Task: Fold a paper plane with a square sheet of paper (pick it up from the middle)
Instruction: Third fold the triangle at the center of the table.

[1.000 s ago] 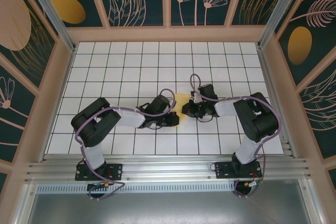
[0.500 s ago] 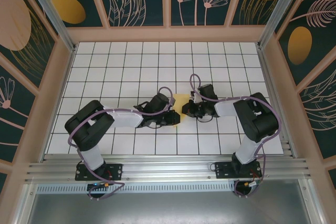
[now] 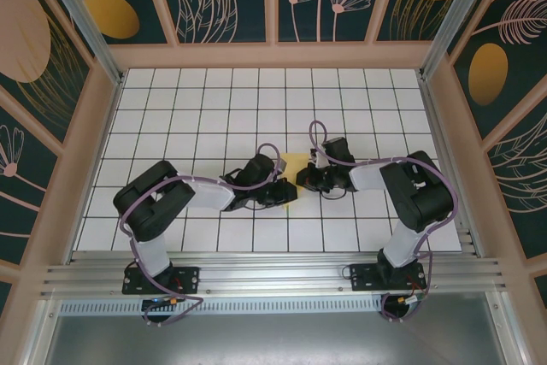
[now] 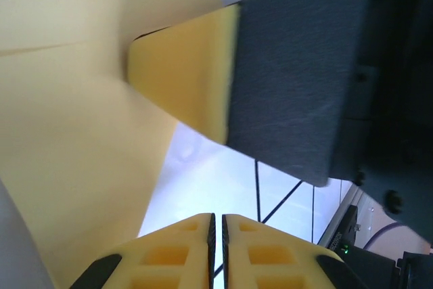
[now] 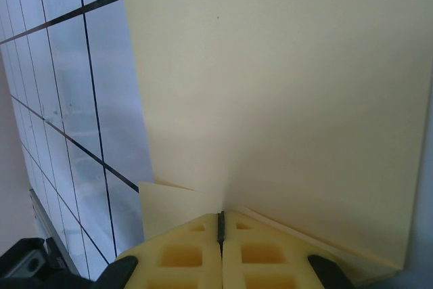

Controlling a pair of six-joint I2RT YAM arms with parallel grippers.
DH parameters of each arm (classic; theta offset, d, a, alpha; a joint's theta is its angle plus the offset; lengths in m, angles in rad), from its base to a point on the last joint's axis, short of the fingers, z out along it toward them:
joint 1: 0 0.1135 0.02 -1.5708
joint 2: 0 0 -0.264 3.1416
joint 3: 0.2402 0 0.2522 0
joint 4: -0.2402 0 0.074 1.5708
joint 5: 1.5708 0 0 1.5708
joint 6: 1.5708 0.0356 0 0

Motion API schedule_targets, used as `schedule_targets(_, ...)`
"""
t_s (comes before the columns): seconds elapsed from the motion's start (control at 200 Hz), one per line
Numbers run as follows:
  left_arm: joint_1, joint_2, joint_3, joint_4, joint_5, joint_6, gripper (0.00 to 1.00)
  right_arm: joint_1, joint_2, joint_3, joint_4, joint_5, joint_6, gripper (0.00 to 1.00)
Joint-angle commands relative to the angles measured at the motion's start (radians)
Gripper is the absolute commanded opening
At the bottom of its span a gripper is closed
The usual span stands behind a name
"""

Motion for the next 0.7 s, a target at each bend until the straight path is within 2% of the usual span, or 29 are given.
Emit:
schedule_targets(0.0,0.002,0.027,-0.013,0.052,0.013,-0.038,0.15,0.008,0.059,-0.036,-0.054,0.111,-0.018,0.06)
schedule_targets(0.265,0.004,0.042,0.007,-0.064,-0.042,-0.005,0.14,0.010,0.060,-0.036,-0.057,0.118,-0.016,0.06)
schedule_targets(0.54,0.003,0.046,-0.034,-0.017,0.005,-0.031,0.15,0.010,0.063,-0.025,-0.080,0.140,-0.024,0.06)
schedule_targets(0.696,0.003,0.052,-0.046,-0.043,0.023,-0.042,0.14,0.012,0.064,-0.027,-0.085,0.149,-0.026,0.06)
